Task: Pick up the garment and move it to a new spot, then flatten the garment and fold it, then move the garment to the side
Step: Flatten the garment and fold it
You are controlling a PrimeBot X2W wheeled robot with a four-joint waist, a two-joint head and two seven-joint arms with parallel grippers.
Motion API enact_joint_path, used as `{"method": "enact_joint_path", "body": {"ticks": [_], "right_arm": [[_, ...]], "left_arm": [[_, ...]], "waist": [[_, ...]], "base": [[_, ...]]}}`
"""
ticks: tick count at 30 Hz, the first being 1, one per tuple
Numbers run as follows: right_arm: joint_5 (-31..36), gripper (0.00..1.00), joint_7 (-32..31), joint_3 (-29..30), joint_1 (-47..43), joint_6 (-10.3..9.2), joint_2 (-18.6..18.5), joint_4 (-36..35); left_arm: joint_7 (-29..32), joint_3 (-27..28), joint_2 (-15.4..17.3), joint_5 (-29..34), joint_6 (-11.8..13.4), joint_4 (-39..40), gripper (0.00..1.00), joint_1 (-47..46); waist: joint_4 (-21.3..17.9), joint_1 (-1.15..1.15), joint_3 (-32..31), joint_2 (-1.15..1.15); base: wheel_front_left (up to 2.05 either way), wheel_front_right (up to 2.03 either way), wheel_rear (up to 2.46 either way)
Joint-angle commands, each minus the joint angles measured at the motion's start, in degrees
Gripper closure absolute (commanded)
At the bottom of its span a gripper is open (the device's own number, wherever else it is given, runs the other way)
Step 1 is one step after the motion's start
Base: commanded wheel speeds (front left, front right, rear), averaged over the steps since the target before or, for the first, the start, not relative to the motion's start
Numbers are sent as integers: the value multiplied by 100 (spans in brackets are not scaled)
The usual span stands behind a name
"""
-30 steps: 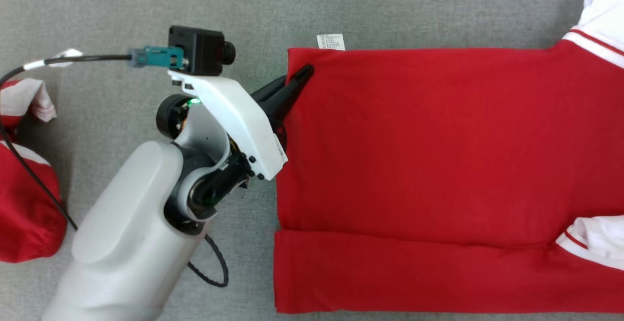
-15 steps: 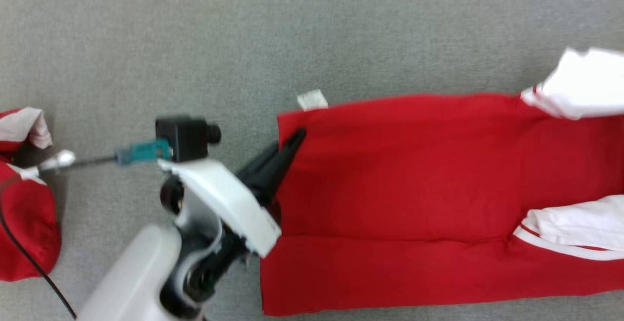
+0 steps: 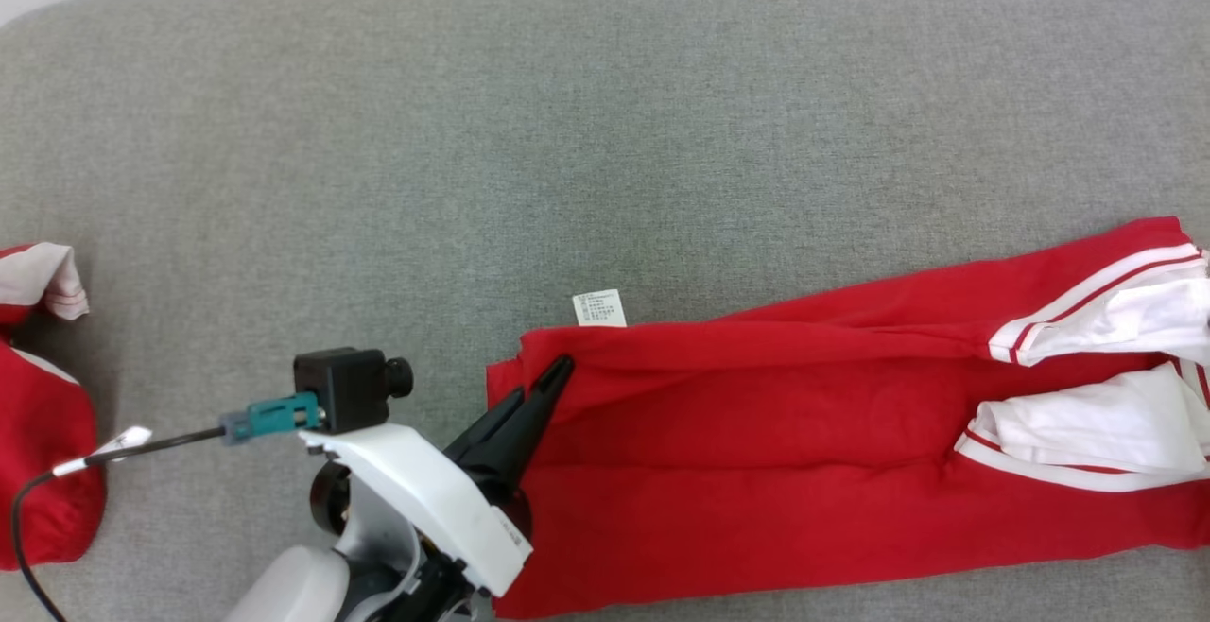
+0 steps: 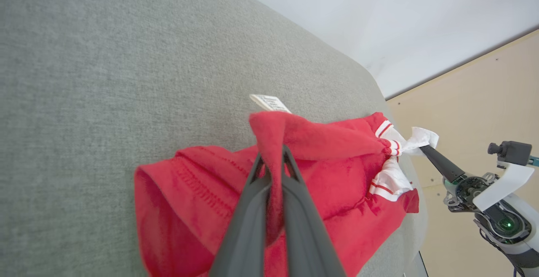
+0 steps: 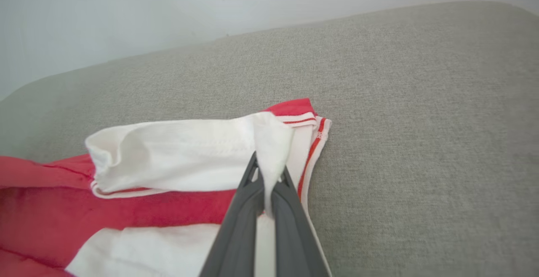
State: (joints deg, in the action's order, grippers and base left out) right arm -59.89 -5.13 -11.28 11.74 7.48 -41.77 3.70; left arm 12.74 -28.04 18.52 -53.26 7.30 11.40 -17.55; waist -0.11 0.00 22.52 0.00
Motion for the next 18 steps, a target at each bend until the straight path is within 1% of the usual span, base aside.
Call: {"method": "enact_joint_path", "body": {"ticks": [1, 4, 5, 6, 7, 8, 9, 14, 16, 18], "right_arm": [[-2, 100, 67, -6, -84, 1, 10, 47], [50, 100, 58, -88, -147, 1, -25, 95], [71, 74, 85, -108, -158, 1, -40, 111], [89, 55, 88, -147, -189, 1, -50, 125], [90, 34, 86, -190, -241, 1, -61, 131], [99, 14, 120, -216, -287, 1, -81, 136], [98, 0, 141, -217, -339, 1, -100, 168], [-12, 0, 328, -103, -714, 1, -185, 247], [-86, 0, 422, 38, -850, 1, -230, 257], [-177, 0, 471, 181, -980, 1, -237, 276]], "left_arm": [[-33, 35, 51, -17, 28, 23, 100, 96], [-40, 28, 83, 22, 55, 34, 100, 150], [-64, 37, 89, 55, 76, 28, 89, 157], [-77, 29, 107, 93, 89, 14, 63, 171], [-70, 3, 130, 122, 89, -5, 52, 207], [-82, -16, 144, 136, 88, -19, 0, 254], [-81, -36, 167, 136, 87, -35, 0, 306], [-393, 13, 270, 328, 105, -56, 0, 576], [-720, 76, 370, 624, 152, -51, 0, 651], [-1154, 137, 363, 913, 218, -84, 0, 765]], "waist": [[-12, 0, -3, 0], [-23, 0, -11, 0], [-25, 0, -18, 0], [-28, 0, -30, 0], [-31, 0, -49, 0], [-35, 0, -74, 0], [-41, 0, -107, 0], [-91, 0, -328, 0], [-129, 0, -406, 0], [-153, 0, -468, 0]], "base": [[0, 0, 0], [0, 0, 0], [0, 0, 0], [0, 0, 0], [0, 0, 0], [0, 0, 0], [0, 0, 0], [0, 0, 0], [0, 0, 0], [0, 0, 0]]}}
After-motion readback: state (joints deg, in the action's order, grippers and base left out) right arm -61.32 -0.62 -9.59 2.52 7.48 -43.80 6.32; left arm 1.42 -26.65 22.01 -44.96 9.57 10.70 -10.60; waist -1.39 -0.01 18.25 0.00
